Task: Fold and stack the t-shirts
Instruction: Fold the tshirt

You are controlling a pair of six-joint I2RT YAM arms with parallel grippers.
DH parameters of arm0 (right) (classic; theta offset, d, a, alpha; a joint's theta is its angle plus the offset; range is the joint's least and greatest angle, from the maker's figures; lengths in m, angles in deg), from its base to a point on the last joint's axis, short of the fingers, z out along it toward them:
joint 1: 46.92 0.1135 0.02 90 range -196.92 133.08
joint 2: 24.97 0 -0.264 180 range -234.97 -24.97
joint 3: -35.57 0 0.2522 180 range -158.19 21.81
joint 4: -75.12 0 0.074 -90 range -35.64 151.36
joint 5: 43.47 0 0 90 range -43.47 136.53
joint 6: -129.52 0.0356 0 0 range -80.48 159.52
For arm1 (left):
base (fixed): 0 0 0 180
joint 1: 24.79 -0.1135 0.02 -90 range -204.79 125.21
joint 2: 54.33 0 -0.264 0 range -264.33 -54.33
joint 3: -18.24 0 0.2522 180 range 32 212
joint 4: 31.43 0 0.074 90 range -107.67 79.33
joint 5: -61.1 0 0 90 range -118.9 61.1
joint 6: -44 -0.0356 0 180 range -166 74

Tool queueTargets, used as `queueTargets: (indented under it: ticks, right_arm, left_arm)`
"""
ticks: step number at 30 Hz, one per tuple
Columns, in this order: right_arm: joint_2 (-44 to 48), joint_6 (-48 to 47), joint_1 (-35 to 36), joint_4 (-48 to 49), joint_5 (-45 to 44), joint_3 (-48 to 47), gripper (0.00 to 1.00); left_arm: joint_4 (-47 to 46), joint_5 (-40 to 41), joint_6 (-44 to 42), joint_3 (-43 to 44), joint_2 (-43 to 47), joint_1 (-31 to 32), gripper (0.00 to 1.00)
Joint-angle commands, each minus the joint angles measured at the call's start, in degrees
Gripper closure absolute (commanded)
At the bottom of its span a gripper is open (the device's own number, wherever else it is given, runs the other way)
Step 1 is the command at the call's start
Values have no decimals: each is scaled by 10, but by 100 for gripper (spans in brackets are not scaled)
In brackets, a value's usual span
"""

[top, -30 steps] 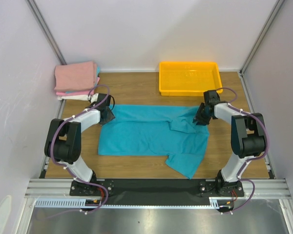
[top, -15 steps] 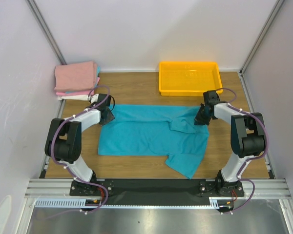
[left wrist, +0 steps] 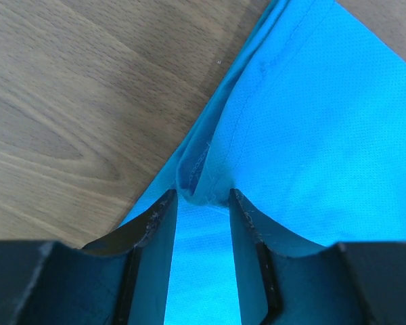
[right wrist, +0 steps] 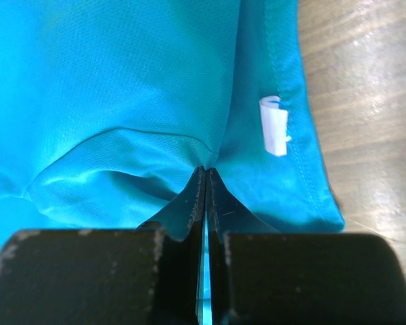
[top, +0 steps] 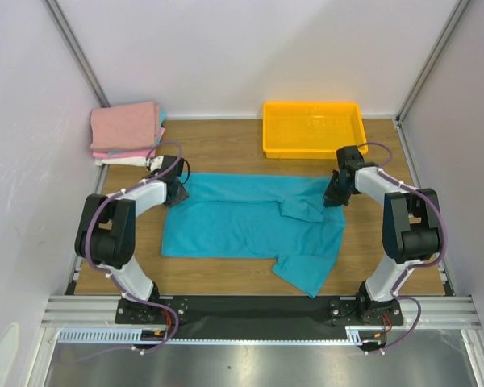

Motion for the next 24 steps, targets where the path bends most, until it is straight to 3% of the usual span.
queueTargets:
  ticks: [1,14,17,21,24]
  right_arm:
    - [27,-15,-5,-33,-17,-21,100]
    - [27,-28,-14,-52,-25,-9,100]
    - [19,-35,-13,-60,-16,-20,96]
    - [31,-49,-15,-73,8,-30,81]
    - [62,-64,-13,-85,51,-41,64]
  left_arm:
    - [-6,11,-9,21,-6,-5,58]
    - [-10,15,-23,21,-4,-13,59]
    - [-15,12,-30,22,-1,-13,58]
    - [-27,-7,-51,22,13,-13,57]
    - [-35,-14,-74,23,39,-12,55]
